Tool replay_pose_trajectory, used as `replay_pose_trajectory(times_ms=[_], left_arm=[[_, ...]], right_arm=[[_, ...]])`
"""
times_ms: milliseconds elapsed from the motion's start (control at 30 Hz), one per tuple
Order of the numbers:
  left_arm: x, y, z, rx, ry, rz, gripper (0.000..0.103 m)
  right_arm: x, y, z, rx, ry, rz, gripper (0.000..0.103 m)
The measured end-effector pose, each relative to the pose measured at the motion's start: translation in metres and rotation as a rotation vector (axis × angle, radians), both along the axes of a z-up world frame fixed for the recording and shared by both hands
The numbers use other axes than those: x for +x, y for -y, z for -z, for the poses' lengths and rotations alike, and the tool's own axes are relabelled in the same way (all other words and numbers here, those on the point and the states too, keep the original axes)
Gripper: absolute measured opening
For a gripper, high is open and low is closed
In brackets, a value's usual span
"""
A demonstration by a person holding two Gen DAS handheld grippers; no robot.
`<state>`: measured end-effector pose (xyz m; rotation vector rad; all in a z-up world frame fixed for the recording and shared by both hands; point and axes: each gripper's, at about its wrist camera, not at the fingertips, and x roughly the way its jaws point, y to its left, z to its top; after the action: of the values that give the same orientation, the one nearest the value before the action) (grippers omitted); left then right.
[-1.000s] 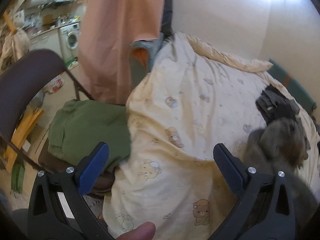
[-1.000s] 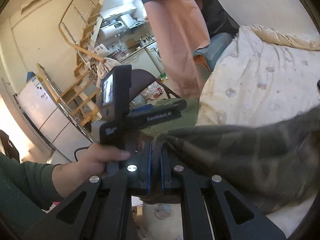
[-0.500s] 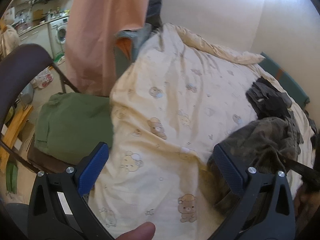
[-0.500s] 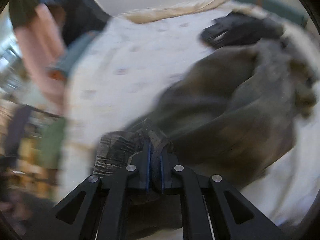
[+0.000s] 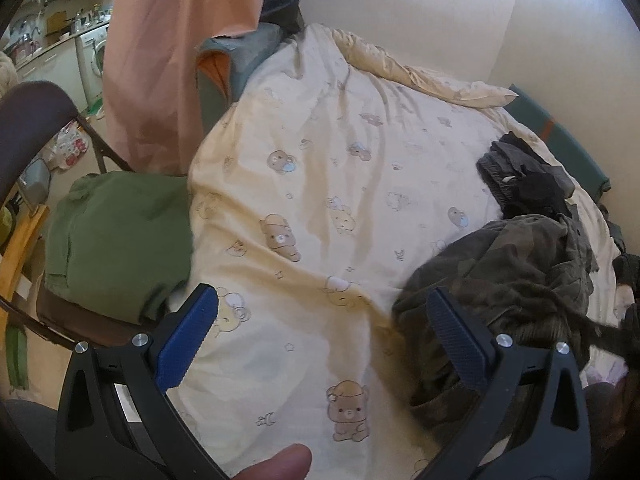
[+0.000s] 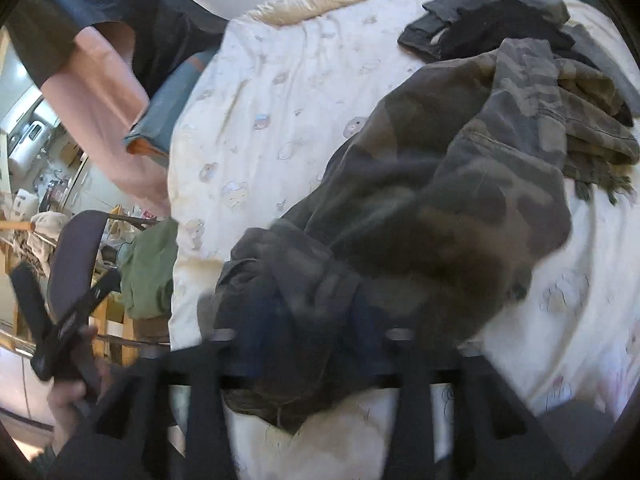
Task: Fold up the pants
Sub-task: 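Pull the grasped camo pants out of the pile with the right gripper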
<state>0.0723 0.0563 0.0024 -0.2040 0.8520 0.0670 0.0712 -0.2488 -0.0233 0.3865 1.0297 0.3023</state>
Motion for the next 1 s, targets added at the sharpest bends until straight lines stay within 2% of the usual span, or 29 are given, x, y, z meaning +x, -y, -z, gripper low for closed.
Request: replay_pose_trajectory(times_ms=[33, 67, 133, 200, 300, 400, 567, 600, 633, 667, 700, 733, 833, 1000], left_arm=[[0.001, 0.003, 0.0, 0.005, 0.003, 0.006, 0.103], [0.0, 0.005, -0.001, 0.01, 0.006, 0.013, 0.103], [0.0, 0.009, -0.001, 0.023, 0.011, 0.024, 0.103], [0.0, 0.01, -0.001, 0.028, 0.008, 0.028, 0.103], [0.0, 0.007, -0.001, 0.023, 0.004, 0.016, 0.103], [-0.001, 0.002, -0.002, 0.002, 0.007, -0.001, 0.103], [-0.003, 0.001, -0.004, 0.019, 0.016, 0.004, 0.103], [-0.003, -0.001, -0.004, 0.022, 0.016, 0.001, 0.103], [-0.003, -0.001, -0.004, 0.023, 0.016, -0.002, 0.103], [-0.004, -0.002, -0.004, 0.023, 0.016, -0.006, 0.103], [-0.005, -0.002, -0.004, 0.024, 0.017, -0.008, 0.103], [-0.006, -0.003, -0.005, 0.024, 0.018, -0.009, 0.103], [-0.009, -0.005, -0.008, 0.019, 0.025, -0.005, 0.103], [-0.009, -0.006, -0.009, -0.014, 0.032, -0.015, 0.103]], right_arm=[[-0.012, 0.001, -0.004, -0.003, 0.038, 0.034, 0.093], [-0.019, 0.001, -0.006, 0.006, 0.061, 0.057, 0.093], [-0.029, 0.004, -0.006, 0.027, 0.045, 0.067, 0.093], [-0.039, -0.002, 0.001, 0.066, -0.015, 0.072, 0.093], [-0.058, -0.019, 0.015, 0.132, -0.065, 0.01, 0.093], [-0.067, -0.057, 0.037, 0.062, -0.112, -0.108, 0.093], [-0.056, -0.108, 0.087, -0.086, -0.185, -0.182, 0.093], [-0.054, -0.115, 0.094, -0.136, -0.175, -0.194, 0.089], [-0.05, -0.122, 0.098, -0.208, -0.154, -0.201, 0.07], [-0.047, -0.127, 0.101, -0.263, -0.144, -0.202, 0.058], [-0.044, -0.128, 0.099, -0.257, -0.142, -0.199, 0.038], [-0.042, -0.125, 0.092, -0.23, -0.129, -0.192, 0.025], [-0.038, -0.103, 0.051, -0.228, -0.031, -0.163, 0.011], [-0.024, -0.038, -0.042, -0.272, 0.168, -0.054, 0.006]])
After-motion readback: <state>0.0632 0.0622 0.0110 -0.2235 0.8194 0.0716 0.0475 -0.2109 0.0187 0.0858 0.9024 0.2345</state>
